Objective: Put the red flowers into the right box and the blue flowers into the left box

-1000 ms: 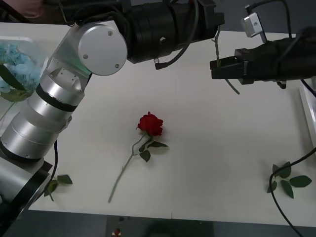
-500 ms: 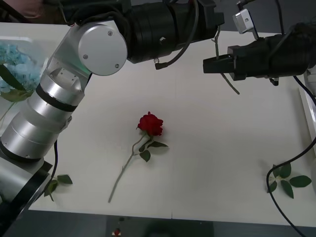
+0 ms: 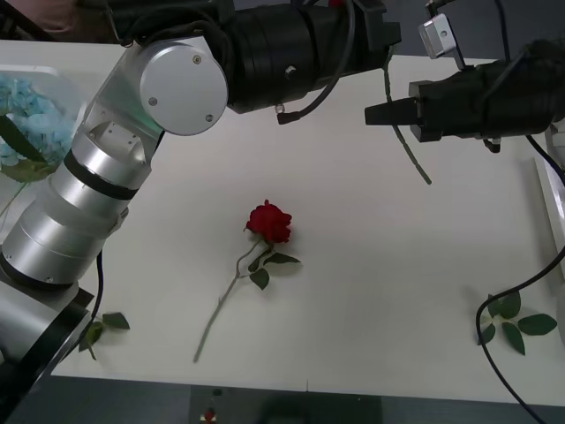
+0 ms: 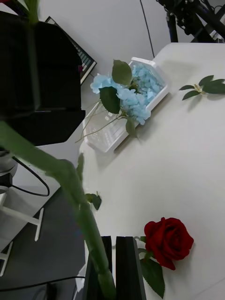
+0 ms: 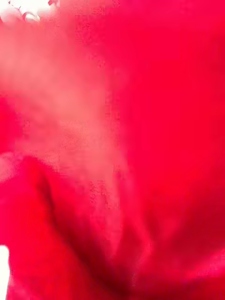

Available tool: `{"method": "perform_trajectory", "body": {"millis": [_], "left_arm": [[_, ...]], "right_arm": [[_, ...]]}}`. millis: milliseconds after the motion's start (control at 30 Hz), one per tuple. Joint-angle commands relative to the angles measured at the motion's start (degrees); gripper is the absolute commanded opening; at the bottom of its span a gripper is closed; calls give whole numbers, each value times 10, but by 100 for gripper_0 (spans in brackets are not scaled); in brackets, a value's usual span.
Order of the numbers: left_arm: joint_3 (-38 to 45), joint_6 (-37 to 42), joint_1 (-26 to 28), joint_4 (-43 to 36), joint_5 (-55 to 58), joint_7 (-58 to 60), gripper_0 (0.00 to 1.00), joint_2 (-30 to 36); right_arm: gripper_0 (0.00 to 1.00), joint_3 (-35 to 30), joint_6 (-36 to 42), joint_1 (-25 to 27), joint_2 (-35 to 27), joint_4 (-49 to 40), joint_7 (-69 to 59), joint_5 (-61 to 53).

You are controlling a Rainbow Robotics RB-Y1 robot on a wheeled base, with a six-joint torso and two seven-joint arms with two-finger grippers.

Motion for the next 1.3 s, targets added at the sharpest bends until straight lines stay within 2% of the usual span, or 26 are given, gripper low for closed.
{"method": "perform_trajectory", "body": {"millis": [33,133,167,500,733,933,1067,1167,1233,1300], "left_arm": [[4,-4,-15,-12,3,16,79,-4],[4,-4,-15,-12,3,16,99,-4],[4,-4,-15,-12,3,16,100,-4],[4,-4,-15,-12,3,16,100,-4],[4,-4,-15,-12,3,16,100,-4],[4,-4,-15,-12,3,16,100,-4],[2,-16,0,-9,4,18,100,-11],[8,-20,3,-15,25,19,100,7],[9,0,4,-21,51,18,100,28],[21,58,14,-37,78,14,100,54]], "right_arm": [[0,-14,-1,-19,6,-12,-21,-7],[0,-14,-1,-18,6,-12,-23,-9],[0,-14,-1,-18,6,-12,-23,-9],[0,-17,3,-18,2,-12,-25,-11],[0,-36,31,-18,-40,-12,-68,-11],[0,-57,69,-19,-109,-12,-133,-6],[0,-71,105,-19,-173,-12,-178,33],[0,-76,132,-19,-222,-12,-199,75],[0,-77,145,-16,-251,-12,-206,101],[0,-78,155,-5,-288,-12,-211,135]]}}
